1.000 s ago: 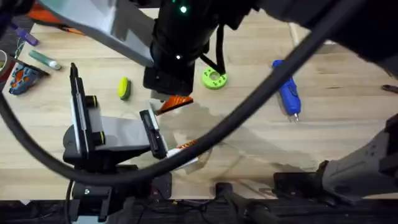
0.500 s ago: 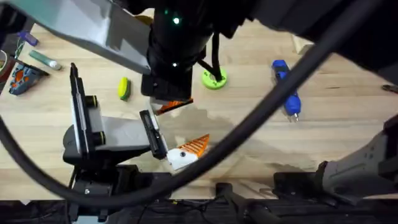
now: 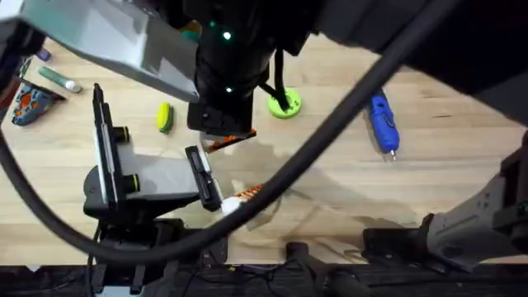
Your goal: Pick up the gripper from the table and insert it into the empty holder that is missing its gripper. Then pick up a screw, insert it into the mounting hole, and use the screwdriver to tighten it. Finally, clean up the table by picking up the vegetable and placing it into the bucket.
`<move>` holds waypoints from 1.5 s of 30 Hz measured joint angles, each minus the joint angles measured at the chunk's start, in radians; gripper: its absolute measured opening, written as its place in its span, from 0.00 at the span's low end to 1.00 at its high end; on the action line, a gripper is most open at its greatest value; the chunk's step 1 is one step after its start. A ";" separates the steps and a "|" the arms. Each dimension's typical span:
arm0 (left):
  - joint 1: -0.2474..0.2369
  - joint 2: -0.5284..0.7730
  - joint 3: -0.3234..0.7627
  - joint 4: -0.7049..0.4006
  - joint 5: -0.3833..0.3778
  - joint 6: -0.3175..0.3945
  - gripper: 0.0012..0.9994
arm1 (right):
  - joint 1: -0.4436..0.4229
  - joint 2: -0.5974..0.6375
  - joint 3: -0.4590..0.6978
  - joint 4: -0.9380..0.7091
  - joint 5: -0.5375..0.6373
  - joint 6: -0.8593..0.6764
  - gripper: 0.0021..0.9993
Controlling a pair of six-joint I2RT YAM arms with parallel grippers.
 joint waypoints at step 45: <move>0.000 0.000 0.000 -0.001 0.001 -0.005 0.99 | 0.000 0.039 0.002 0.006 0.003 0.001 0.00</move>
